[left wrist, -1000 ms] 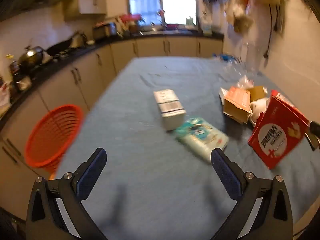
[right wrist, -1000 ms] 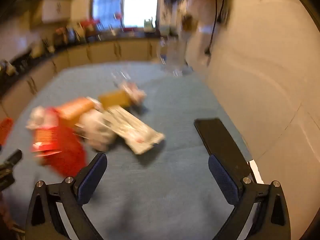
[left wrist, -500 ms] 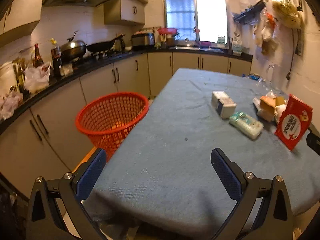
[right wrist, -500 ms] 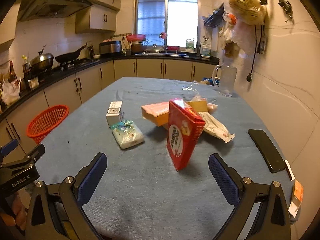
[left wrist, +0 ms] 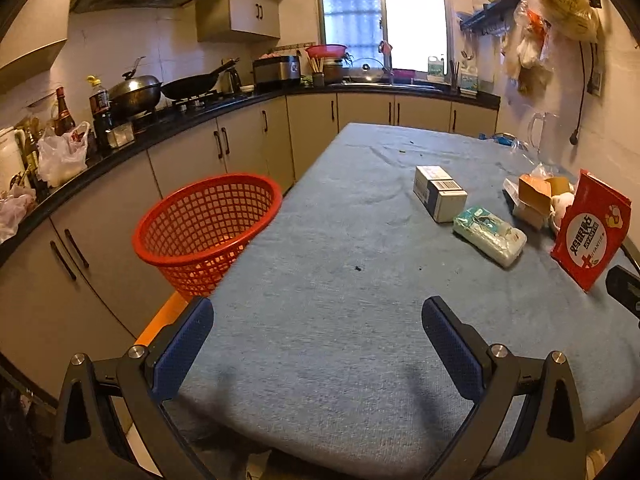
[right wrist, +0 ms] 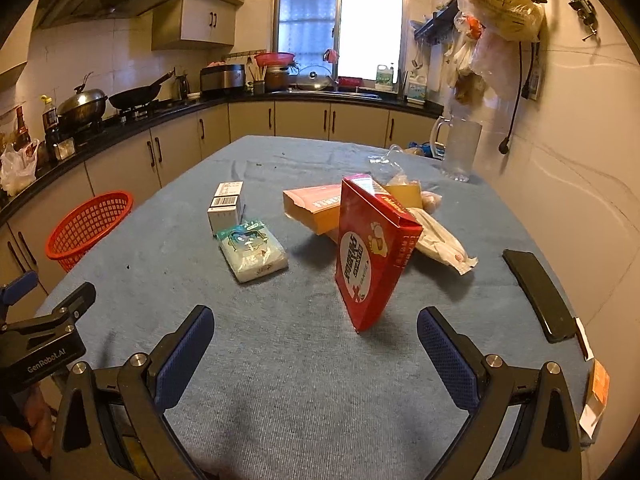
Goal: Collect trash
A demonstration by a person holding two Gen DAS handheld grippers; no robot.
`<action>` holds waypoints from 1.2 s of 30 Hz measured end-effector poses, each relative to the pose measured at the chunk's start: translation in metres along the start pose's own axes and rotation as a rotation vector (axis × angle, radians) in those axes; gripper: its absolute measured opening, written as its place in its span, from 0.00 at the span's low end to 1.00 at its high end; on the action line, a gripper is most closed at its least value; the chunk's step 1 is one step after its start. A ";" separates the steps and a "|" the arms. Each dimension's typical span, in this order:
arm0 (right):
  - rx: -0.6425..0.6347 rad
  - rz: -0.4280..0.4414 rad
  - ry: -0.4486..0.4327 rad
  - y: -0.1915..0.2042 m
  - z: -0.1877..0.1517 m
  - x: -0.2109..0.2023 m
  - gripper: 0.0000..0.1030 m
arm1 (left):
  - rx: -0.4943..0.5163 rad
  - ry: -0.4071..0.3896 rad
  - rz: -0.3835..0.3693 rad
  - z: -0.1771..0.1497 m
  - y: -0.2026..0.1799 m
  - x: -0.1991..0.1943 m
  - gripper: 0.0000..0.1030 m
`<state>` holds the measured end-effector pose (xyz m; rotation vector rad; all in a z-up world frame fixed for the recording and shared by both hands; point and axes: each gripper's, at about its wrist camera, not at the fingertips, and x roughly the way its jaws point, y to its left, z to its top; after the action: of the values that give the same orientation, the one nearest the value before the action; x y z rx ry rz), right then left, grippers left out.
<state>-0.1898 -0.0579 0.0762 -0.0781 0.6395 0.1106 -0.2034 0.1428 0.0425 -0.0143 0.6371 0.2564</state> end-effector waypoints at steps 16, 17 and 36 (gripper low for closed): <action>-0.004 0.003 0.000 0.000 -0.003 0.005 1.00 | 0.015 0.005 -0.020 -0.002 -0.007 0.004 1.00; -0.006 0.003 -0.001 0.000 -0.004 0.004 1.00 | 0.016 0.003 -0.021 -0.002 -0.007 0.004 1.00; -0.001 0.013 0.016 0.000 -0.007 0.012 1.00 | 0.019 0.010 -0.021 -0.005 -0.008 0.006 1.00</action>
<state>-0.1846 -0.0574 0.0632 -0.0761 0.6563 0.1233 -0.1995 0.1360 0.0349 -0.0041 0.6494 0.2300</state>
